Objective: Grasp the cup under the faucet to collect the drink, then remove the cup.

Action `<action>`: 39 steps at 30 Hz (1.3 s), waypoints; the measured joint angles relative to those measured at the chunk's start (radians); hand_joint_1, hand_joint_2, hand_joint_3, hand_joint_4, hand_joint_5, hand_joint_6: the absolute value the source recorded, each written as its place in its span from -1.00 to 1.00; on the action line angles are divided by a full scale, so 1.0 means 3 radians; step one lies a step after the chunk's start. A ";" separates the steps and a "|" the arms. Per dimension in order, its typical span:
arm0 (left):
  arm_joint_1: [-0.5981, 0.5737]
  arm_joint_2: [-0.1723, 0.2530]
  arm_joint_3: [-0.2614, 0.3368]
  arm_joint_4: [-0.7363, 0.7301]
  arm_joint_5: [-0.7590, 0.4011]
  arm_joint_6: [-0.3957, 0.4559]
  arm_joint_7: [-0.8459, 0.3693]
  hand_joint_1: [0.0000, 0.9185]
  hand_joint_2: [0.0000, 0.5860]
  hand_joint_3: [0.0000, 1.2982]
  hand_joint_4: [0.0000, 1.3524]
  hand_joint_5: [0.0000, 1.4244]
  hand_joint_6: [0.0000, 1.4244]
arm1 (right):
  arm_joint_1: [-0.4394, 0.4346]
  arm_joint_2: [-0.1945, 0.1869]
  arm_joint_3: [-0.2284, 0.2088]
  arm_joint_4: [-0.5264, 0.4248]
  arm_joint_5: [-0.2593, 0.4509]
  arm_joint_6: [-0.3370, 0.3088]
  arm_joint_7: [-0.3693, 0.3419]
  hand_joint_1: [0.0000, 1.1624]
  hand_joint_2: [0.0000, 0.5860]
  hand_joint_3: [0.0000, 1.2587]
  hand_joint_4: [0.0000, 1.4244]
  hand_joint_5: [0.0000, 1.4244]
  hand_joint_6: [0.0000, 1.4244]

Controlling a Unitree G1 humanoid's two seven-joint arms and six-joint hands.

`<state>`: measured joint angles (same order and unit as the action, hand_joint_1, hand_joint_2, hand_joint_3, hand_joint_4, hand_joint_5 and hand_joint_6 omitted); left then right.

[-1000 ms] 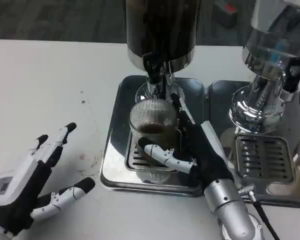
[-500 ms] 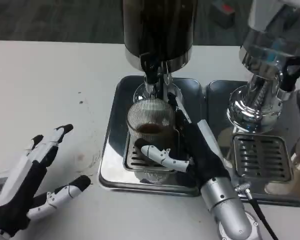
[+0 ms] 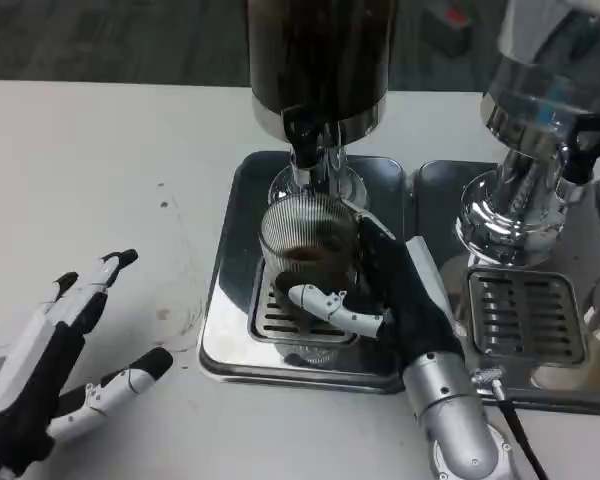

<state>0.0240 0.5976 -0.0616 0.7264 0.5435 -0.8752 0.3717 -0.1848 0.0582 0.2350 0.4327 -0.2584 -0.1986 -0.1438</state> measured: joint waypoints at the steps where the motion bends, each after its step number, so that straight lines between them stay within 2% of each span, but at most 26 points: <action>1: 0.0003 0.0000 0.0000 0.0000 -0.0016 0.0000 -0.0002 -1.00 -0.48 -0.88 -1.00 -0.85 -1.00 | 0.0000 0.0000 -0.0001 0.0001 0.0000 0.0000 -0.0023 0.71 -0.11 -0.58 -0.36 -0.41 -0.33; 7: 0.0007 0.0001 0.0003 0.0000 -0.0075 0.0005 -0.0024 -1.00 -0.48 -0.88 -1.00 -0.85 -1.00 | -0.0018 0.0002 -0.0015 0.0025 0.0012 -0.0005 -0.0151 0.76 -0.14 -0.54 -0.31 -0.34 -0.28; 28: -0.0027 0.0001 -0.0003 0.0007 -0.0077 0.0010 -0.0065 -1.00 -0.48 -0.88 -1.00 -0.85 -1.00 | 0.0012 0.0002 0.0000 0.0026 0.0030 -0.0069 -0.0274 0.83 -0.21 -0.45 -0.27 -0.23 -0.11; 39: -0.0107 0.0001 -0.0037 0.0047 -0.0077 -0.0001 -0.0093 -1.00 -0.48 -0.88 -1.00 -0.85 -1.00 | 0.0198 -0.0002 0.0015 -0.0154 -0.0067 -0.0108 -0.0393 0.85 -0.21 -0.44 -0.27 -0.19 -0.03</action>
<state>-0.0080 0.5981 -0.0726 0.7404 0.5205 -0.8754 0.3439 -0.1254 0.0577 0.2396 0.3864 -0.2786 -0.2311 -0.2616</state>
